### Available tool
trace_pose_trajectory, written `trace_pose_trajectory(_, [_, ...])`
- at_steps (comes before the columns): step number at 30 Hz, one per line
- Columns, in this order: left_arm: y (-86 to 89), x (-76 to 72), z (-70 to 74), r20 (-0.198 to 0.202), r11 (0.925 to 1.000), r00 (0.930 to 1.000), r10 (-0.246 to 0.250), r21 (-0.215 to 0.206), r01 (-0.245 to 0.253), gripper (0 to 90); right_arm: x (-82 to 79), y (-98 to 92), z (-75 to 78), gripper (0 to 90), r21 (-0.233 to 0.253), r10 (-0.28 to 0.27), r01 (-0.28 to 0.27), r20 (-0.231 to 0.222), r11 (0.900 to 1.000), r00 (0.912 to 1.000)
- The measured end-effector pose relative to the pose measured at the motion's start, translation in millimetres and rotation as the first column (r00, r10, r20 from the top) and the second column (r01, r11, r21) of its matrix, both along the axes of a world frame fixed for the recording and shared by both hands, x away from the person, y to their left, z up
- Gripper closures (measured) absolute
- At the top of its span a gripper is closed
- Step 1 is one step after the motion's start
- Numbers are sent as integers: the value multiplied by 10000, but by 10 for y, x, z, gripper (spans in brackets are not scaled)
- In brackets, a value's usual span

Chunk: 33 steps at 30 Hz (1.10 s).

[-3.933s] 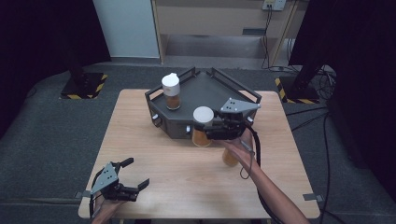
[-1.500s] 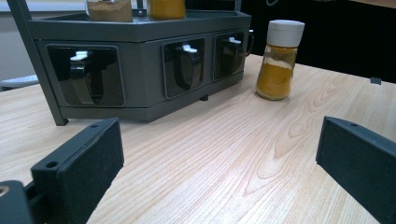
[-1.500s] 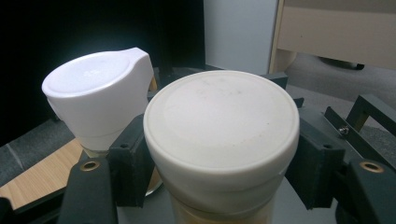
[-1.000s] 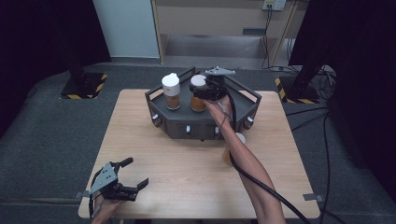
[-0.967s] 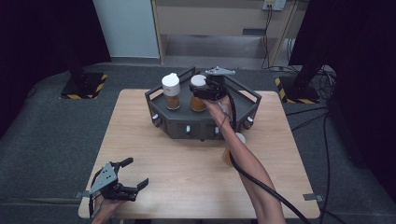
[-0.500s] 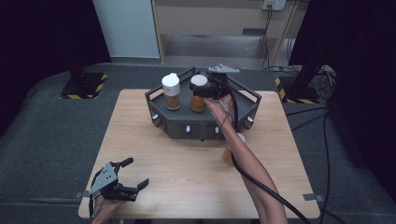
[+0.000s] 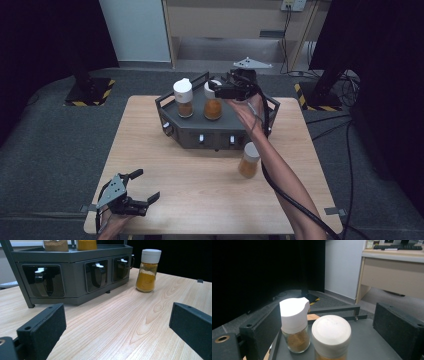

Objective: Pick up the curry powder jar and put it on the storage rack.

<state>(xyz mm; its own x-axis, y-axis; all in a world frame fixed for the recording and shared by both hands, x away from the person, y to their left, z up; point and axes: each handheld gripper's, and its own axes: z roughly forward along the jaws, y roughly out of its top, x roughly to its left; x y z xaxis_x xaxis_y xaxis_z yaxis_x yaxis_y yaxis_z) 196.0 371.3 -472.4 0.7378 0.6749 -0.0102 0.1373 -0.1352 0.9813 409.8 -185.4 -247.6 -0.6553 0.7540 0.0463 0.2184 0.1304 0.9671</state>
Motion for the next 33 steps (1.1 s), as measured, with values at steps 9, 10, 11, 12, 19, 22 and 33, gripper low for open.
trace_pose_trajectory(9, [4, -1, -2, -14, 10000, 10000, 3, -44, -3, 0, -279, -247, 136, 73, -106, 445, -441, 434, 9990, 9981])
trace_pose_trajectory(10, [4, -1, -2, -14, 10000, 10000, 5, -45, -5, 0, -303, -269, 141, 73, -128, 497, -492, 456, 9987, 9977])
trace_pose_trajectory(11, [4, 0, -2, -20, 10000, 10000, 7, -51, -7, 0, -333, -302, 146, 73, -141, 571, -565, 475, 9983, 9972])
trace_pose_trajectory(12, [4, 1, -3, -27, 10000, 10000, 7, -57, -8, 0, -368, -347, 149, 73, -97, 664, -660, 454, 9978, 9968])
trace_pose_trajectory(19, [5, 0, -2, -33, 10000, 10000, 12, -60, -12, 0, -636, -610, 103, 73, 2, 908, -909, 569, 9959, 9942])
trace_pose_trajectory(22, [4, 1, 0, -43, 10000, 10000, 10, -55, -10, 0, -743, -727, 60, 73, 17, 1008, -1011, 652, 9949, 9928])
trace_pose_trajectory(33, [5, -5, 1, -57, 10000, 10000, 71, -65, -72, 0, -1141, -1069, -177, 73, -88, 804, -799, 785, 9968, 9937])
